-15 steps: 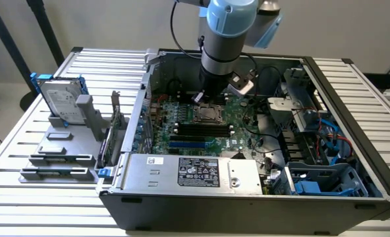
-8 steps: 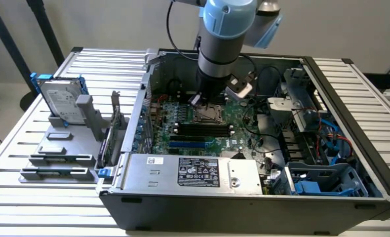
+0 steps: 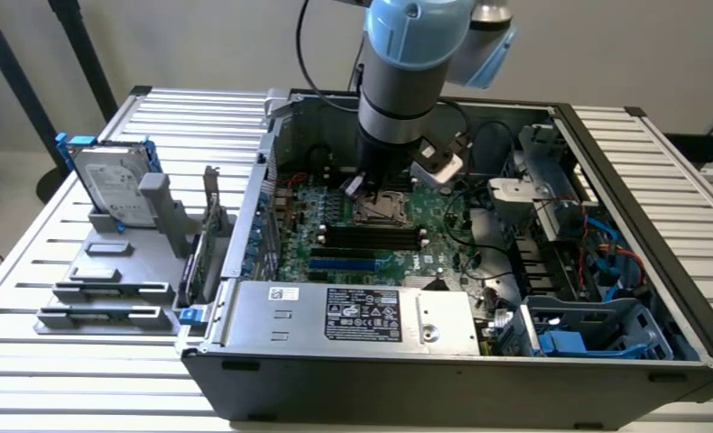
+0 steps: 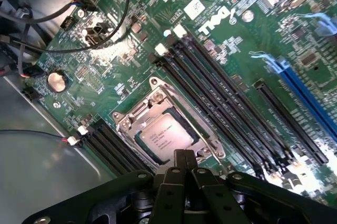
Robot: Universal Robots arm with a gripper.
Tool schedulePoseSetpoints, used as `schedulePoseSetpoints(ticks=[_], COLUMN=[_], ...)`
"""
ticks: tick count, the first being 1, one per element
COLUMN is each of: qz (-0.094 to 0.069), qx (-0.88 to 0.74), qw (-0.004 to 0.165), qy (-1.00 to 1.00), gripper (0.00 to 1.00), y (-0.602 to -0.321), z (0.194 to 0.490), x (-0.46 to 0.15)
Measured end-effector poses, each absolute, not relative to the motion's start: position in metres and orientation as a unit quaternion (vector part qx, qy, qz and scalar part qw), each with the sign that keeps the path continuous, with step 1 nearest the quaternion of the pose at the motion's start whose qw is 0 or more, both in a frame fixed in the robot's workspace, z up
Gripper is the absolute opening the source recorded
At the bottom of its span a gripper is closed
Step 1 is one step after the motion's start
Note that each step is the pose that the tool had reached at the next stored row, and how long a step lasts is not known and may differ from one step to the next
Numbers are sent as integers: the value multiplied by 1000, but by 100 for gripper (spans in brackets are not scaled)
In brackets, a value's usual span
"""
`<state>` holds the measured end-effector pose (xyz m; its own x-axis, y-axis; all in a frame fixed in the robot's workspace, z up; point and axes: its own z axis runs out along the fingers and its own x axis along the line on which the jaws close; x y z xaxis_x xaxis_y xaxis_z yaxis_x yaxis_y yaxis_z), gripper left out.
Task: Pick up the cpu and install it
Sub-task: 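Install the first cpu locking lever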
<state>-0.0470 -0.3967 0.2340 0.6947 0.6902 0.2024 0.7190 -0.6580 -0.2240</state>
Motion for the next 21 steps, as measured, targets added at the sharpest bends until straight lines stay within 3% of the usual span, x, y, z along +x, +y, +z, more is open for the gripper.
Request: schedulePoseSetpoints(ticks=[9, 15, 21], qz=[-48, -30, -28], qx=[-909, -911, -911], qw=[149, 157, 158], qy=[-386, -381, -379], gripper=[11, 11, 11], y=[-416, -419, -420], z=[248, 248, 247], x=[-53, -57, -61])
